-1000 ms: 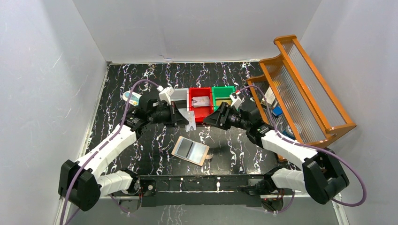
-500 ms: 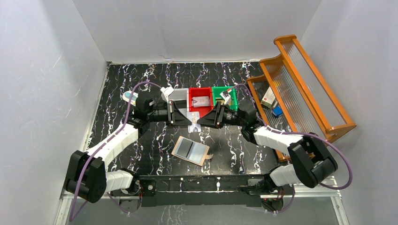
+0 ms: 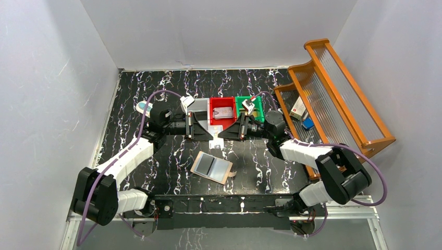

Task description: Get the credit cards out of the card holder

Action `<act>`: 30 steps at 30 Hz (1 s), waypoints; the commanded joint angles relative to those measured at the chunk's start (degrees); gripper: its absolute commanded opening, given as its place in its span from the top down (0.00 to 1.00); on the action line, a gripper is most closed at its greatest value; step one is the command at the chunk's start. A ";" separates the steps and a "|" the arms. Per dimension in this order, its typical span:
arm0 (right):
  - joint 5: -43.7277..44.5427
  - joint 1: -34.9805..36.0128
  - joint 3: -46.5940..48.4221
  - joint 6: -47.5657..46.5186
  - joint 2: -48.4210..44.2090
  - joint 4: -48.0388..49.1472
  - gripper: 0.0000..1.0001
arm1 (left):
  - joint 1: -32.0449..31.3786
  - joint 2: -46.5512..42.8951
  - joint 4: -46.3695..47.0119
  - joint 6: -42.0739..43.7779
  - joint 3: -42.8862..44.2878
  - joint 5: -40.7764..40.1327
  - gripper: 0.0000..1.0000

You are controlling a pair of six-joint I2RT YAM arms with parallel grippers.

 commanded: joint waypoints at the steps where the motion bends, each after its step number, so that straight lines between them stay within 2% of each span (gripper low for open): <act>1: -2.91 -0.03 1.83 1.76 1.15 7.19 0.85 | 0.08 -0.29 1.49 -0.28 0.53 2.40 1.00; 8: -3.22 0.04 1.95 2.12 1.65 7.93 0.95 | 0.09 -0.05 1.28 -0.45 0.89 1.46 0.98; 9: -3.22 0.04 1.91 2.12 1.67 7.94 0.96 | 0.09 0.01 1.14 -0.46 0.93 1.33 0.92; 13: -2.04 -0.04 1.70 0.96 1.12 5.67 1.00 | 0.09 -0.39 -0.39 0.01 1.16 -0.21 0.56; 15: -1.14 -0.01 2.25 -1.82 0.44 1.89 1.00 | 0.11 -1.09 -6.28 2.60 2.30 -3.47 0.44; 18: 2.17 0.01 4.64 -9.01 -1.58 -11.52 1.00 | 0.09 -2.04 -23.54 13.25 6.35 -17.43 0.29; 21: 8.64 -0.03 10.41 -19.67 -3.90 -29.89 1.00 | 0.08 -4.12 -34.11 17.39 8.65 -31.74 0.19; 25: 19.91 0.01 17.58 -31.45 -4.35 -47.92 1.00 | 0.09 -8.51 -38.01 16.87 9.50 -43.51 0.02; 30: 28.10 0.01 26.17 -41.27 0.19 -60.10 1.00 | 0.09 -11.07 -39.77 15.87 9.23 -50.13 0.02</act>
